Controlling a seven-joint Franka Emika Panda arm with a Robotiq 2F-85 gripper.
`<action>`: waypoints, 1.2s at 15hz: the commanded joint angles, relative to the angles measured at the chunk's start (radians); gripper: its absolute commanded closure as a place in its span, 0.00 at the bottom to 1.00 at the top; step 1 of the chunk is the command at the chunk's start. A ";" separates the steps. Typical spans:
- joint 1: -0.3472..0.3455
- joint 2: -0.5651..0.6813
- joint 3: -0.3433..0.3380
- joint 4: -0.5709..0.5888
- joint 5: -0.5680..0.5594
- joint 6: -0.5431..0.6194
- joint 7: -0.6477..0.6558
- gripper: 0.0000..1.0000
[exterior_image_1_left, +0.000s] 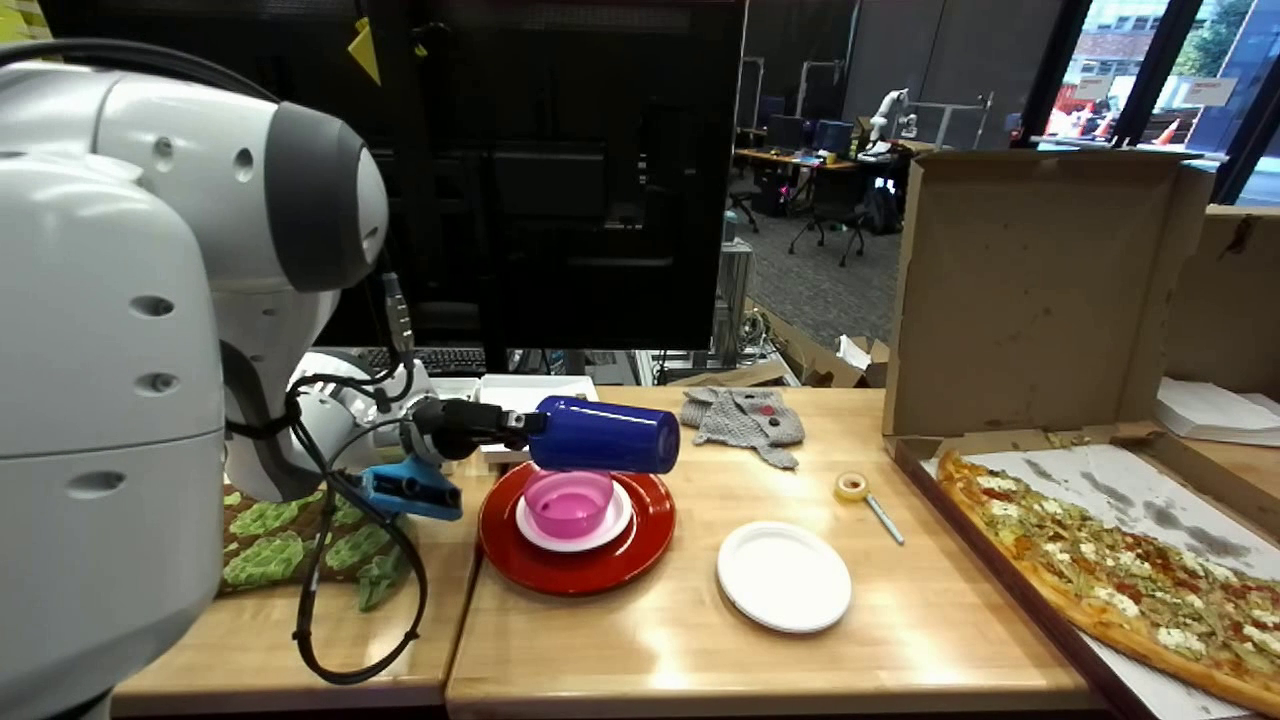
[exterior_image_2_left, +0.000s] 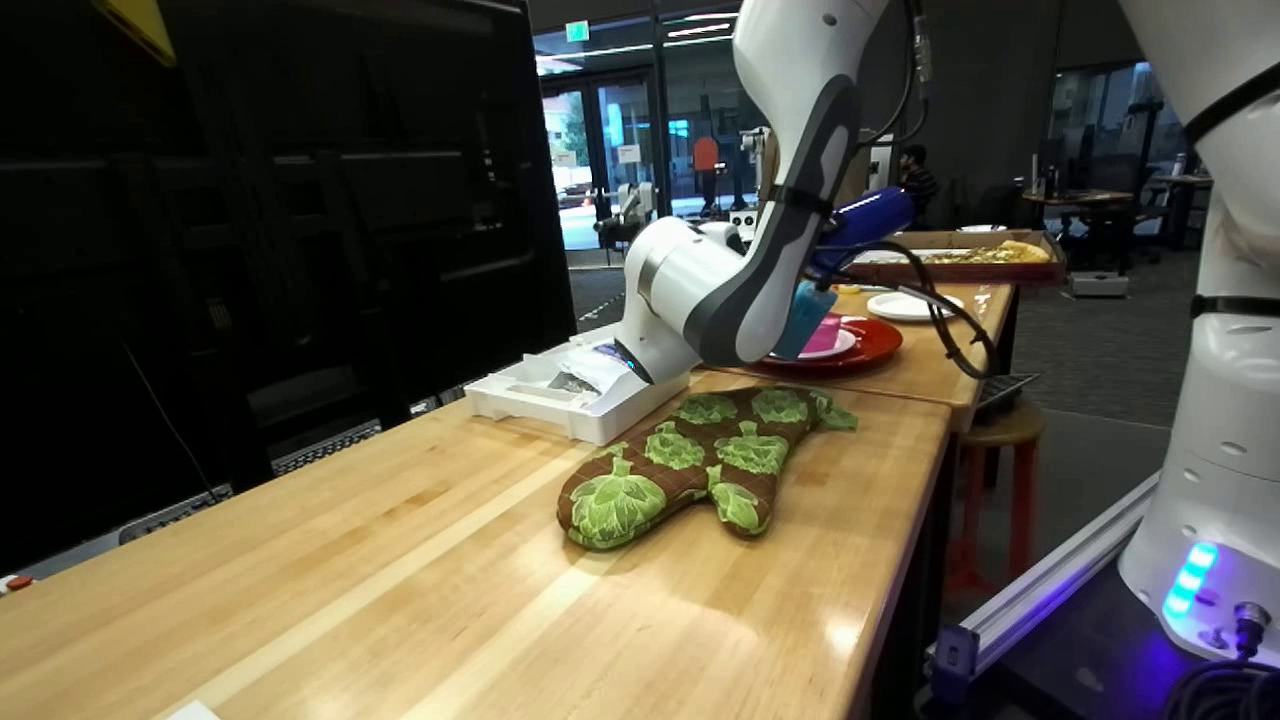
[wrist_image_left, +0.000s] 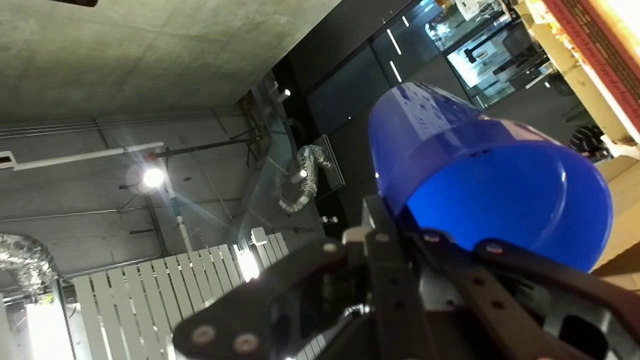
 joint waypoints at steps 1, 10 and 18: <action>0.010 0.020 -0.006 0.019 -0.026 -0.044 0.003 0.99; 0.012 0.038 -0.007 0.036 -0.050 -0.085 0.013 0.99; 0.011 0.054 -0.004 0.045 -0.056 -0.122 0.027 0.99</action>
